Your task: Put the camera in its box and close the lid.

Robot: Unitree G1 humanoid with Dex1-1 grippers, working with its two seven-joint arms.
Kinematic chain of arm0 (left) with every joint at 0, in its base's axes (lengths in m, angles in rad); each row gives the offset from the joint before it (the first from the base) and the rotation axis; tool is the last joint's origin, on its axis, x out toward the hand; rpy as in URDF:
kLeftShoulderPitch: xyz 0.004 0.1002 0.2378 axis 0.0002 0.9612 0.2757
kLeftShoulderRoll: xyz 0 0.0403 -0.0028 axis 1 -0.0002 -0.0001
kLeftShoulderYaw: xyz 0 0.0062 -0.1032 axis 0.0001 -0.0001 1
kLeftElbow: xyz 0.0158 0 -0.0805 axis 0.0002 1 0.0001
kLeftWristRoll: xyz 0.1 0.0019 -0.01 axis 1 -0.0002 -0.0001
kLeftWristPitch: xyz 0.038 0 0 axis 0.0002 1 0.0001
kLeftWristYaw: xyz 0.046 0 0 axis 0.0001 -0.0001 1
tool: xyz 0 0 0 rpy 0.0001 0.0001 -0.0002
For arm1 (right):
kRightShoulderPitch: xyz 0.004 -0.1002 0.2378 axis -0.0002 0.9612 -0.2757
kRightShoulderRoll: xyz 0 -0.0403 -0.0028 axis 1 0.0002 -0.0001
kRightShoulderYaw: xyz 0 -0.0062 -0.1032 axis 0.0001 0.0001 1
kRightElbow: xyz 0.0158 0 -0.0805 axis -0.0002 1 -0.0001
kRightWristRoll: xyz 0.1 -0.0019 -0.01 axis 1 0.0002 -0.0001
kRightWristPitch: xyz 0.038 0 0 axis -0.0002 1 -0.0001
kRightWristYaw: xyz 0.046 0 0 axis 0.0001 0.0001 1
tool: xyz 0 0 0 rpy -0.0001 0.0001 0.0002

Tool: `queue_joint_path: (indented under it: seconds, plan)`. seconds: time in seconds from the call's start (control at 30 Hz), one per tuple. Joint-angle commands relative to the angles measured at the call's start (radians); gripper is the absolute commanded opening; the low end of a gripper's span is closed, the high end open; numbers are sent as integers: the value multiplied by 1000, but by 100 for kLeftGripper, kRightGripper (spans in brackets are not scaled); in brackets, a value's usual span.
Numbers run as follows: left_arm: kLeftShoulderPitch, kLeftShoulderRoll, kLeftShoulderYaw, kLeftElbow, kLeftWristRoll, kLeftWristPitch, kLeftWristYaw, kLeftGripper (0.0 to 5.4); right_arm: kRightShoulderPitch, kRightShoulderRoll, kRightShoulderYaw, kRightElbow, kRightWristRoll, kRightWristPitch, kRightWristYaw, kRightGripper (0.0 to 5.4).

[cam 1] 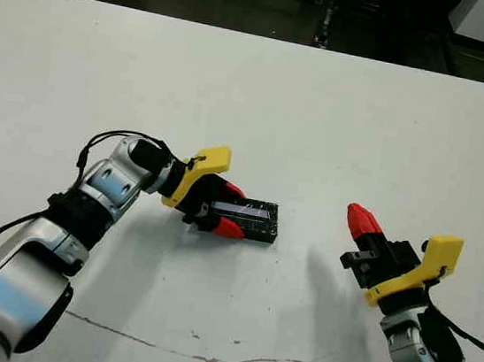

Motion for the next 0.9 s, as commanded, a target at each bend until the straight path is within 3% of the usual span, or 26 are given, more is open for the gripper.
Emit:
queue_joint_path:
  seconds: [0.03,0.17,0.4,0.67,0.9]
  plan:
    - [30,-44,-69,34,81,7,28,315,6,-7,-8,-4,1,10,-7,0]
    - [46,-27,-68,-5,99,45,60,315,5,-6,-3,-3,-1,6,-5,0]
    - [72,4,-66,-66,140,9,106,420,11,-8,-4,-10,0,12,-10,0]
    - [134,93,-6,-118,112,-63,100,539,12,-10,-6,-7,2,10,-4,0]
    - [194,200,60,-164,99,-139,97,539,8,-12,-7,3,4,2,5,0]
